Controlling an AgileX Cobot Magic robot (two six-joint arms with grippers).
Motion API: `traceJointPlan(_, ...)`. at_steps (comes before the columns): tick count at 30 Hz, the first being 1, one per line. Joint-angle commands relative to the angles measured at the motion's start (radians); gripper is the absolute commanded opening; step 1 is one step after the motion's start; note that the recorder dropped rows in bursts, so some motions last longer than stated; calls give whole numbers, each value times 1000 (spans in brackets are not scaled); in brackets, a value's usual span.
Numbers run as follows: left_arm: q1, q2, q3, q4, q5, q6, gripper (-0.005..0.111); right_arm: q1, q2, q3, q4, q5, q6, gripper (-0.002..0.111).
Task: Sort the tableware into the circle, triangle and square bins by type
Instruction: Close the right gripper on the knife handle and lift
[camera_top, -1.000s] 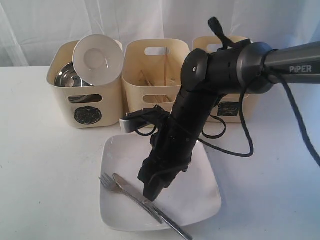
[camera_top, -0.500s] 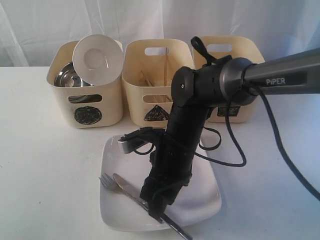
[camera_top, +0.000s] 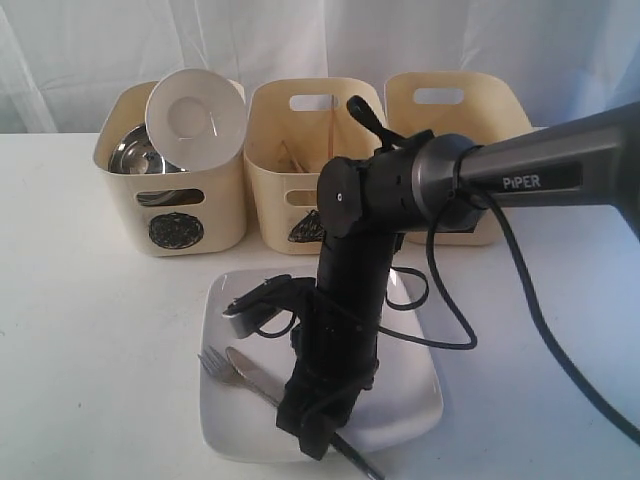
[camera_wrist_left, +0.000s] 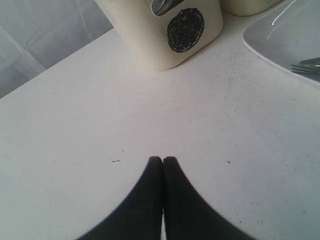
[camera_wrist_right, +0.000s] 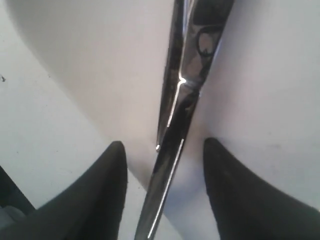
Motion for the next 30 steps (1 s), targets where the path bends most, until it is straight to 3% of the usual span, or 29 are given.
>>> traceJointPlan(1,-4,-5,4,-3,-2,-2,0,7,-1,1,-93,-35,62,35)
traceJointPlan(3,-4,-5,4,-3,-2,-2,0,7,-1,1,-113,-36,79,25)
traceJointPlan(13,-4,-5,4,-3,-2,-2,0,7,-1,1,-115,-58,106,1)
traceJointPlan(30,-4,-5,4,-3,-2,-2,0,7,-14,0,-155,-126,198,0)
